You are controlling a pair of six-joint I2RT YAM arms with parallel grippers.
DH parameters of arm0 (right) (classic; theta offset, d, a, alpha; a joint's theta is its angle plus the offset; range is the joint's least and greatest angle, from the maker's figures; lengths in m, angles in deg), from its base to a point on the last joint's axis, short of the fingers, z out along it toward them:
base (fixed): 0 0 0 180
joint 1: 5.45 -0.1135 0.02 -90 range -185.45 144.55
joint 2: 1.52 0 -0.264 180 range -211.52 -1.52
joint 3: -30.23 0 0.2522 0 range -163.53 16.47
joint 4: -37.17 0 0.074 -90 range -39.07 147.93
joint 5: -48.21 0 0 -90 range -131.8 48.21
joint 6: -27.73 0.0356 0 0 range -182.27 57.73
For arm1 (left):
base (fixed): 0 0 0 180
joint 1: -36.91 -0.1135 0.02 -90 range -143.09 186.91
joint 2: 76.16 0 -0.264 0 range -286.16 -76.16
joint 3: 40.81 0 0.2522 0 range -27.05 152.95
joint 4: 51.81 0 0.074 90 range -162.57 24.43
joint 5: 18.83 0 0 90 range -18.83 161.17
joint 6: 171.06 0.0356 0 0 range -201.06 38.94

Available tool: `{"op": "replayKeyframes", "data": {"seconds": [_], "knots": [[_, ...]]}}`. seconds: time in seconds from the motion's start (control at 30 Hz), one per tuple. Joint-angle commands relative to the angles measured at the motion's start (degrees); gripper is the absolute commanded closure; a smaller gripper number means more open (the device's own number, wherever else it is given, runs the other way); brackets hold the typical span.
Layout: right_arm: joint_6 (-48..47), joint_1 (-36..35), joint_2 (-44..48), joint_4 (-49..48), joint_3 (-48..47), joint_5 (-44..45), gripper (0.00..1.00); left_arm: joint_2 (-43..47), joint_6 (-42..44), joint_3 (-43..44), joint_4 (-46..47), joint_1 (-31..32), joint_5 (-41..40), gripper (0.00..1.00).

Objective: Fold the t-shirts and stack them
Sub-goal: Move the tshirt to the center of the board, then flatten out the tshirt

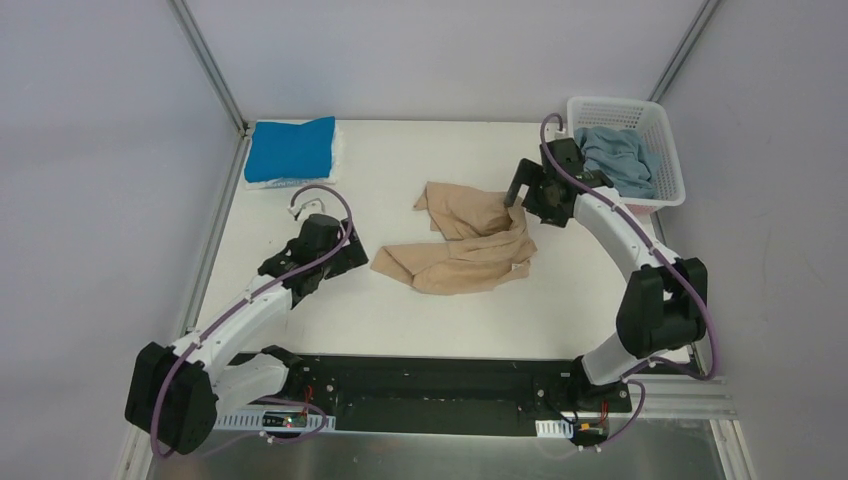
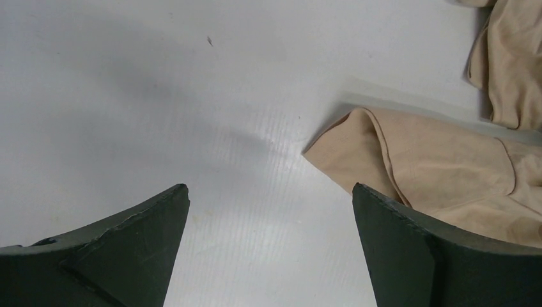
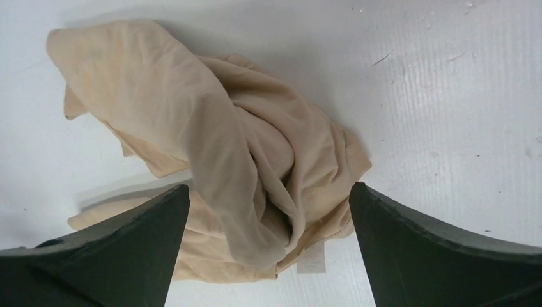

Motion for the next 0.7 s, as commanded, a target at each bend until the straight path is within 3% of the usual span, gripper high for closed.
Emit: {"op": "replayKeyframes", "data": {"seconds": [0.0, 0.2, 0.37, 0.57, 0.67], "knots": [[-1.0, -0.5, 7.8, -4.6, -0.8, 6.4, 0.01, -5.9, -1.9, 3.2, 5.1, -0.5, 6.6, 0.01], [-5.0, -1.4, 12.5, -10.5, 1.0, -0.6, 0.01, -16.3, -4.2, 5.1, 14.7, -0.5, 17.1, 0.01], [-13.7, -7.5, 5.4, -10.7, -5.2, -4.7, 0.01, -26.9, -6.7, 10.1, 19.3, -0.3, 24.5, 0.01], [-16.3, -13.4, -12.9, -2.7, -23.6, -6.0, 0.01, -36.2, -7.8, 13.4, 19.1, 0.3, 25.2, 0.19], [-18.8, -15.3, -22.7, 0.6, -34.8, -3.1, 0.01, -39.4, -7.6, 15.4, 16.8, 1.1, 22.4, 0.33]]}}
